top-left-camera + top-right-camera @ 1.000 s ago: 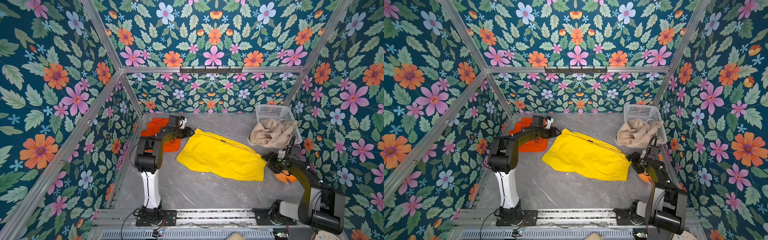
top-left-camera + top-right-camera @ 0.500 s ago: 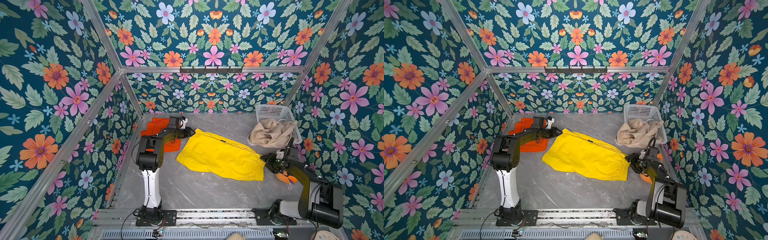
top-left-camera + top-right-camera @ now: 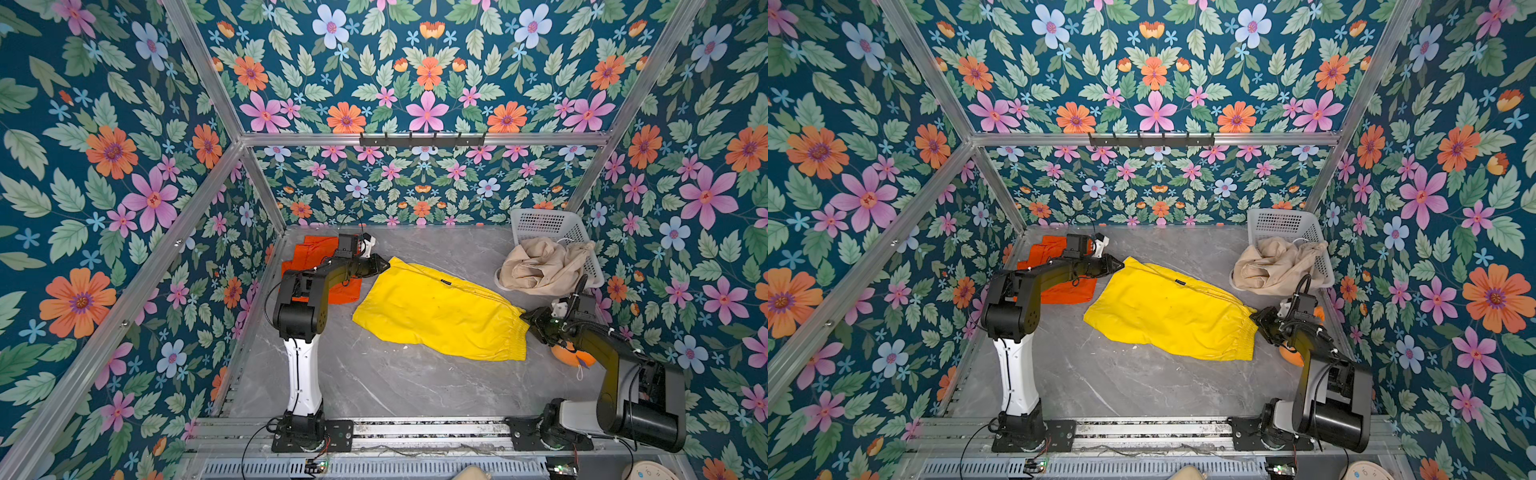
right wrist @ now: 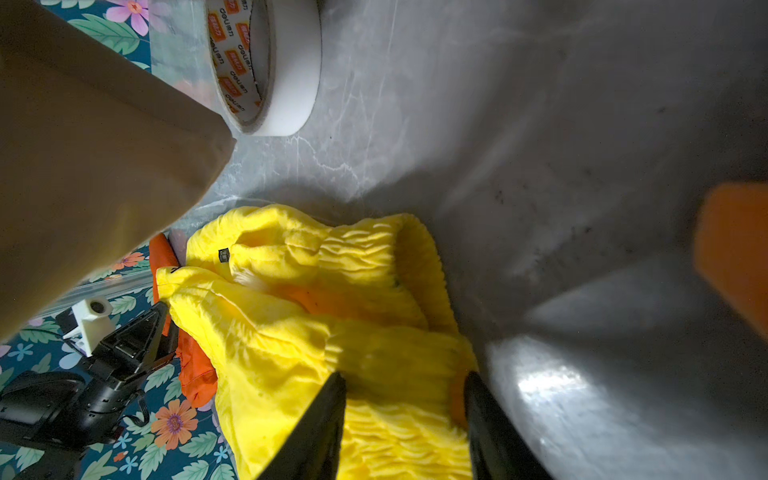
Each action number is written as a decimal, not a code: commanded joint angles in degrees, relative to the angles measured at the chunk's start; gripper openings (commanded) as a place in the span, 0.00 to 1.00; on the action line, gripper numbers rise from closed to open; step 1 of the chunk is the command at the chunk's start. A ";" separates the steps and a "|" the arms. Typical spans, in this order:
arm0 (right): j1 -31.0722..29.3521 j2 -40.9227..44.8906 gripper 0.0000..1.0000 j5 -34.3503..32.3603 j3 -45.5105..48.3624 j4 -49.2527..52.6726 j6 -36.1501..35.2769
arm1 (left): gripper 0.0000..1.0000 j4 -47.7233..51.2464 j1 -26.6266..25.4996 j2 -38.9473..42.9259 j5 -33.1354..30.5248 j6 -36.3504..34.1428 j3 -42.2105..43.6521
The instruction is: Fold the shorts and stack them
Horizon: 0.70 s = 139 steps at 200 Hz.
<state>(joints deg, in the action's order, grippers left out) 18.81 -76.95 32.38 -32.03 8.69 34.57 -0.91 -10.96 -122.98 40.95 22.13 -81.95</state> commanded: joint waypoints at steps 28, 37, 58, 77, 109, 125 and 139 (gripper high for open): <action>-0.09 1.03 0.24 0.12 -0.13 -0.22 0.50 | 0.01 -3.25 0.07 3.70 2.25 2.22 0.02; -0.04 1.64 0.19 0.01 -0.35 0.24 0.41 | 0.00 -3.69 0.06 5.16 2.24 2.86 0.00; -0.06 3.97 0.10 -0.46 -0.96 1.50 0.51 | 0.00 -4.97 0.11 8.70 2.03 4.42 -0.20; -0.07 6.14 0.05 -0.90 -1.57 2.60 0.67 | 0.00 -5.98 0.13 11.17 2.29 5.69 -0.60; -0.04 7.96 0.01 -1.27 -2.58 3.22 0.89 | 0.01 -7.81 0.17 11.59 2.43 8.07 -2.56; -0.07 7.11 0.01 -1.10 -3.08 3.24 0.69 | 0.03 -7.95 0.12 9.40 1.20 8.78 -4.98; -0.09 5.97 0.00 -0.68 -3.28 3.00 0.60 | 0.03 -6.49 0.10 5.82 -0.10 9.30 -8.32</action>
<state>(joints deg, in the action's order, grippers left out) 18.81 -69.78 32.14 -34.81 11.14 35.05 -6.83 -10.94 -113.49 43.11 29.85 -86.59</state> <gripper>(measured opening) 0.051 0.050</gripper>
